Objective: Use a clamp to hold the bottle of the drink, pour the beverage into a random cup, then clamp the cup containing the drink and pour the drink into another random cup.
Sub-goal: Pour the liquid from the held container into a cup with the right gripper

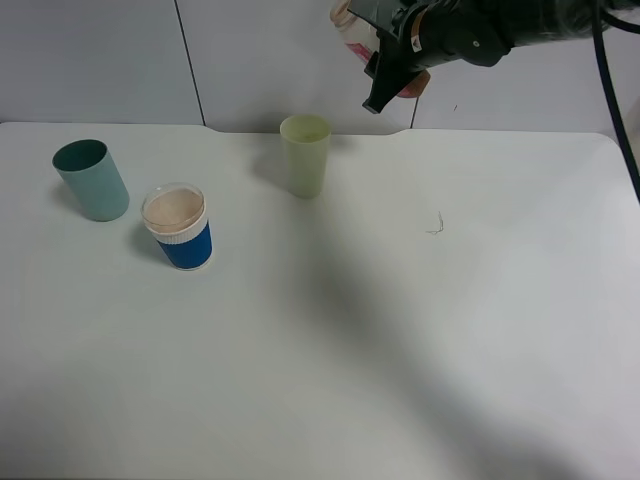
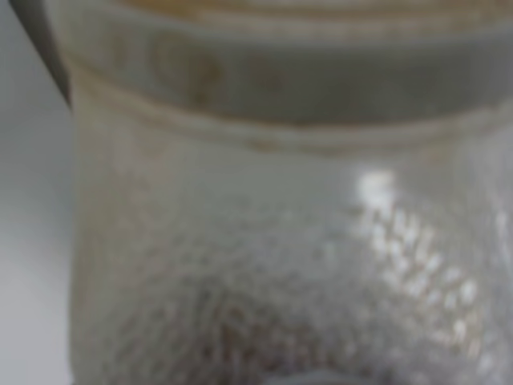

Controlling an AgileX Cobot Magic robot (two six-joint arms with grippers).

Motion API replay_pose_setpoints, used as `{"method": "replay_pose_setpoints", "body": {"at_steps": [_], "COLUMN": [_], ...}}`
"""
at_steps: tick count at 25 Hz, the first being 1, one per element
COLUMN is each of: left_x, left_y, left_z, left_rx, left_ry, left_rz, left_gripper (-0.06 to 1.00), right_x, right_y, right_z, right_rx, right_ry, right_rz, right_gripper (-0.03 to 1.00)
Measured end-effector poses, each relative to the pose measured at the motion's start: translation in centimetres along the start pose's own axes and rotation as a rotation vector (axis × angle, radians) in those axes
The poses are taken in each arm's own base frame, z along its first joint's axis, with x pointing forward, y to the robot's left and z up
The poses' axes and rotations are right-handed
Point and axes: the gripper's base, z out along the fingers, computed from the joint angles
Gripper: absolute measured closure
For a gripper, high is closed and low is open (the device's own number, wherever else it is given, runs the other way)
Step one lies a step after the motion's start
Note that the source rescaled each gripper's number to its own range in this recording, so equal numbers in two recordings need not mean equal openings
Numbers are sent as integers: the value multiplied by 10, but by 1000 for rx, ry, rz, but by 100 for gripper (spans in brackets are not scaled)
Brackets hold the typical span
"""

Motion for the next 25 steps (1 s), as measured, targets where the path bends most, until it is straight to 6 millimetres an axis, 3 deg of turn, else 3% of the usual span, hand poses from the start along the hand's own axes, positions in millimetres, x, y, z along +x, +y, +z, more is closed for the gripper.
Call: {"method": "replay_pose_setpoints", "body": {"at_steps": [8, 14, 25], "left_x": [0, 0, 0], "left_y": [0, 0, 0], "left_z": [0, 0, 0], "left_rx": [0, 0, 0], "left_ry": [0, 0, 0], "left_rz": [0, 0, 0], "left_gripper": [-6, -6, -6], "right_x": [-20, -23, -27], "right_y": [-8, 8, 22], "right_z": [12, 23, 22], "right_rx": [37, 10, -10], "right_ry": [-48, -25, 73], "right_rz": [6, -55, -162], "right_gripper": [97, 97, 97]}}
